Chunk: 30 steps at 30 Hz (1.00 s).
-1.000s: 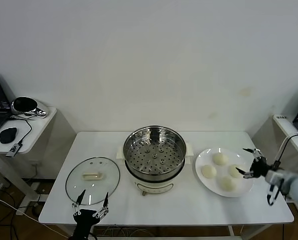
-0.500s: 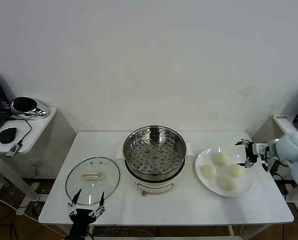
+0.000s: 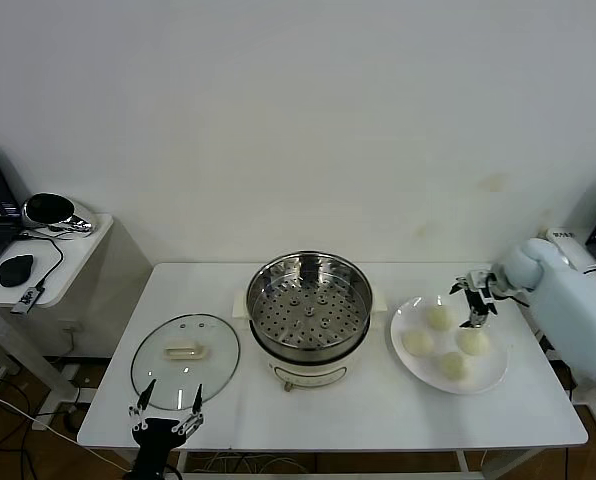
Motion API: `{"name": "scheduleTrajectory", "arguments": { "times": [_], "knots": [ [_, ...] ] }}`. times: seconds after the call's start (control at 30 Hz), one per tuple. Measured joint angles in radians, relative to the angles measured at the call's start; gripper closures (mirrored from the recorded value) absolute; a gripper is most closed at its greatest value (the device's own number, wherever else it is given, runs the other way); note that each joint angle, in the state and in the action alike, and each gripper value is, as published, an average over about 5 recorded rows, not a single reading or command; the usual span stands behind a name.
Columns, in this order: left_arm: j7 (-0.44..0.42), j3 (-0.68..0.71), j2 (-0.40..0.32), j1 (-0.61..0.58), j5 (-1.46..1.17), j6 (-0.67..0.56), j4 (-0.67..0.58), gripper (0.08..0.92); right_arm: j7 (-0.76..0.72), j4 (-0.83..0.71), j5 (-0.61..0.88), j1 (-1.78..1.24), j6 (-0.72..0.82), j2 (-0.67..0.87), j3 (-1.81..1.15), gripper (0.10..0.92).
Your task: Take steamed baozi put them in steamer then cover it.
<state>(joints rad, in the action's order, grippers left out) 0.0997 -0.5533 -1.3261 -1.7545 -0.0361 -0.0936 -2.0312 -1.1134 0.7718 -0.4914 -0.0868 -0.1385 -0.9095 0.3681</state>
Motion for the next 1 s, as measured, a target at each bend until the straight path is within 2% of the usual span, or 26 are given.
{"name": "scheduleTrajectory", "arguments": {
  "times": [0.3,1.0],
  "knots": [
    [-0.002,0.001,0.002,0.007,0.001,0.0,0.004,0.177,0.002,-0.119,-0.042,0.033,-0.007,-0.08,0.021,0.212],
    [-0.002,-0.001,0.003,0.007,0.001,-0.007,0.009,0.177,0.037,-0.258,-0.133,0.054,-0.019,-0.175,0.003,0.413]
  ]
}}
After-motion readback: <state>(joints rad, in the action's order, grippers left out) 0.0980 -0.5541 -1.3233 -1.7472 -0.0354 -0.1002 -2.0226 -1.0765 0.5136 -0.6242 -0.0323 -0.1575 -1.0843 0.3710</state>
